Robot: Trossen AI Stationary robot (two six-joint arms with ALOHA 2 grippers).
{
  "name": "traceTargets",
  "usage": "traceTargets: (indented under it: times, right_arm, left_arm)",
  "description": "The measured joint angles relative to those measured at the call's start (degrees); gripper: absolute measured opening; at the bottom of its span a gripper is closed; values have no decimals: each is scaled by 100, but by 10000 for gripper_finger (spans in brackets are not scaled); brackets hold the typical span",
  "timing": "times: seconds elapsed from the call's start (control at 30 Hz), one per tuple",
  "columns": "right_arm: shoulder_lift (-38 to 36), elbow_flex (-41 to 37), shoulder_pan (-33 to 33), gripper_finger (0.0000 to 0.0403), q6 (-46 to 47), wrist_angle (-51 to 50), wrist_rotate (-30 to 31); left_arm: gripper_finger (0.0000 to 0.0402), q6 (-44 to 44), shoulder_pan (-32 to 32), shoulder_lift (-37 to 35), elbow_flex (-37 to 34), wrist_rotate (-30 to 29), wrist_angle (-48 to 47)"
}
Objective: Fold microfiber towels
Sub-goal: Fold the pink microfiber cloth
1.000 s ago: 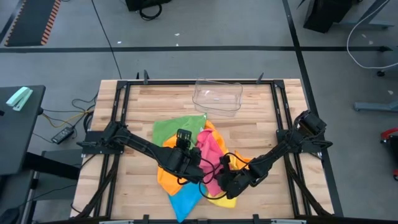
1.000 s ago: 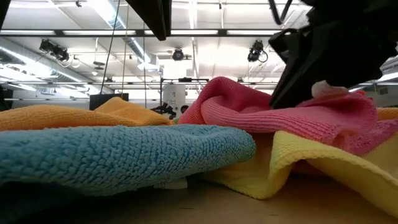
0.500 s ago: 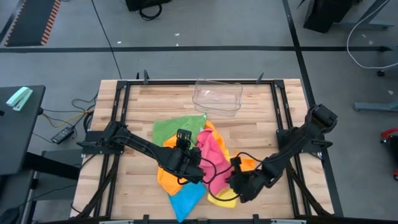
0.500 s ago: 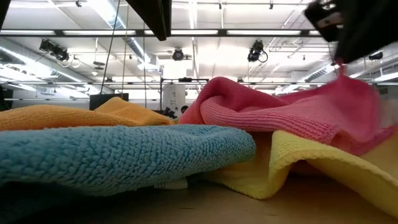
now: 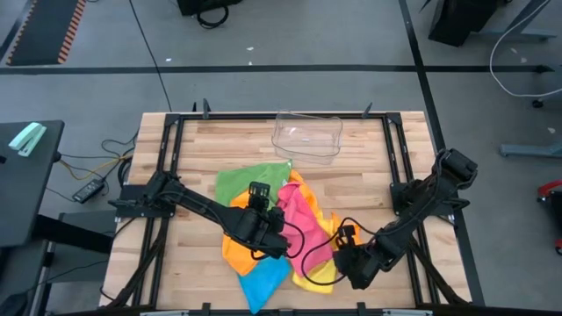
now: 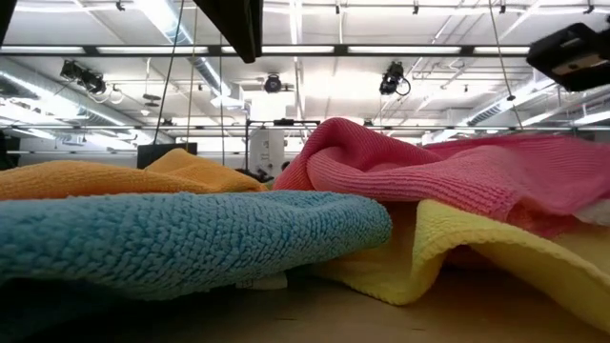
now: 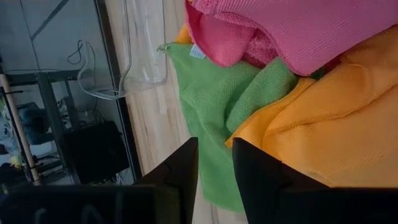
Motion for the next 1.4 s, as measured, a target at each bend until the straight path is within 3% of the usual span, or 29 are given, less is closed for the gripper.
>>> traceTargets:
  times: [0.1,0.3,0.77,1.1,1.4]
  right_arm:
    - [-113,-2,40,42,60,-22,-27]
    - [-172,0,113,77,-205,250,475]
    - [910,0,239,190,-1667,1071,1480]
    - [1314,0,682,194,-2067,471,2791]
    - [1048,2,740,193,-2137,325,3213]
  left_arm:
    - [107,-1,-24,2,2,237,24]
    - [107,-20,-29,2,2,262,41]
    - [107,-20,-18,2,4,261,46]
    - [107,-21,-18,3,4,259,50]
    - [107,1,-18,4,4,259,89]
